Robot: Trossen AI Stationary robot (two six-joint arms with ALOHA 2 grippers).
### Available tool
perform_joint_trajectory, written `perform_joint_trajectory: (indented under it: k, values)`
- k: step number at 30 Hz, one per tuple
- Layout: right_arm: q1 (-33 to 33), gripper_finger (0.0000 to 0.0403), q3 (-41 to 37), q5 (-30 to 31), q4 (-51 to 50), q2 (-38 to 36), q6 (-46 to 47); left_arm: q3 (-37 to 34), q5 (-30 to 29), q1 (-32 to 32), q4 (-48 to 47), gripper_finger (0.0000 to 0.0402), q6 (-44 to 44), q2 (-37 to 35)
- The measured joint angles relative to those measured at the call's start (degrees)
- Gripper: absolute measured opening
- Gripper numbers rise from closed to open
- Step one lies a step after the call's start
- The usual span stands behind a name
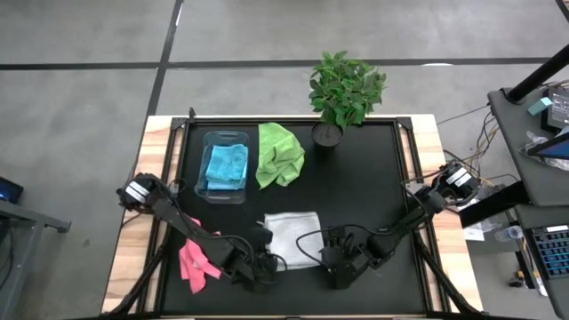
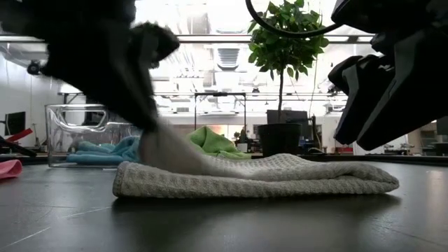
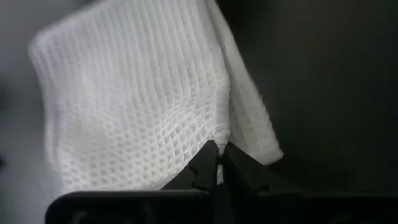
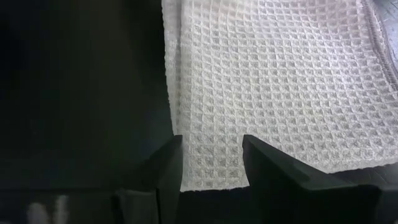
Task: Fold microfiber towels
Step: Fold the white microfiber towel
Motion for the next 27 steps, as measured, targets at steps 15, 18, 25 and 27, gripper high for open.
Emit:
perform_joint_trajectory:
  k: [15,18,25,27]
  values:
    - [0.0,0.0157,-0.02,0.11,1.58,0.02,0.15,-1.84,7.24,-0.35,3.91,0.0002,-5.0,0.54]
    - [0.0,0.0157,-0.04,0.14,2.27,0.04,0.09,-1.84,7.4,-0.13,4.3,0.002,-5.43,0.62]
    - [0.0,0.0157,-0.04,0.14,2.43,0.04,-0.02,-1.82,9.99,-0.13,3.26,0.0095,-6.47,0.65]
    - [0.0,0.0157,-0.04,0.17,2.23,0.04,0.0,-1.59,10.54,-0.13,1.28,0.0114,-6.47,0.25]
